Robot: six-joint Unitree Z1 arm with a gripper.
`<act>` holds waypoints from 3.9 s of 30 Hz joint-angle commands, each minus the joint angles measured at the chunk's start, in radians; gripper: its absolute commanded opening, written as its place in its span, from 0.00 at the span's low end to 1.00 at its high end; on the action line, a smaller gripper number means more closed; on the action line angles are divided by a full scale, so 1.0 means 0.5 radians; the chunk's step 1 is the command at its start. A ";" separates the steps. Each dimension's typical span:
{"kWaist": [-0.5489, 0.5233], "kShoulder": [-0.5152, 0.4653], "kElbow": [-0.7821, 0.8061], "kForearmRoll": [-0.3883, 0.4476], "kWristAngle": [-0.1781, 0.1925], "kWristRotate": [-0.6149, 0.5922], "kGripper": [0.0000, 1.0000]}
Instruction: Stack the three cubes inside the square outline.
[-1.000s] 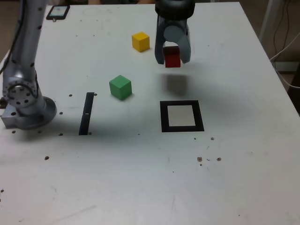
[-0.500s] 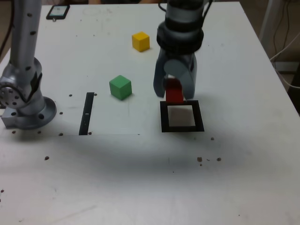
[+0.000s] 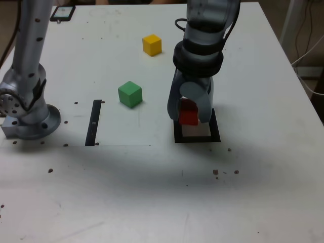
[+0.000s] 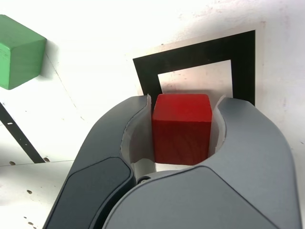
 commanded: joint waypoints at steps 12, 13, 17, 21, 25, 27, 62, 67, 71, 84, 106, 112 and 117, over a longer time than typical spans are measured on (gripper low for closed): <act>-0.003 0.046 0.009 -0.011 -0.029 0.018 0.54; -0.003 0.045 0.008 -0.012 -0.029 0.022 0.56; -0.002 0.045 -0.001 -0.018 -0.029 0.037 0.58; -0.002 0.051 -0.002 -0.033 -0.037 0.053 0.58; -0.002 0.053 0.008 -0.044 -0.053 0.068 0.61; -0.002 0.043 0.014 -0.056 -0.057 0.086 0.71; 1.507 -0.203 -0.191 0.216 -0.038 0.501 1.00; 1.678 -0.151 -0.175 0.112 0.030 0.546 1.00; 1.708 -0.133 -0.128 0.035 0.087 0.552 0.99; 1.734 0.045 0.041 -0.185 0.184 0.434 0.93; 1.772 0.133 0.015 -0.247 0.099 0.433 0.68; 1.772 0.130 -0.062 -0.199 0.088 0.456 0.60; 1.781 0.137 -0.092 -0.200 0.098 0.456 0.47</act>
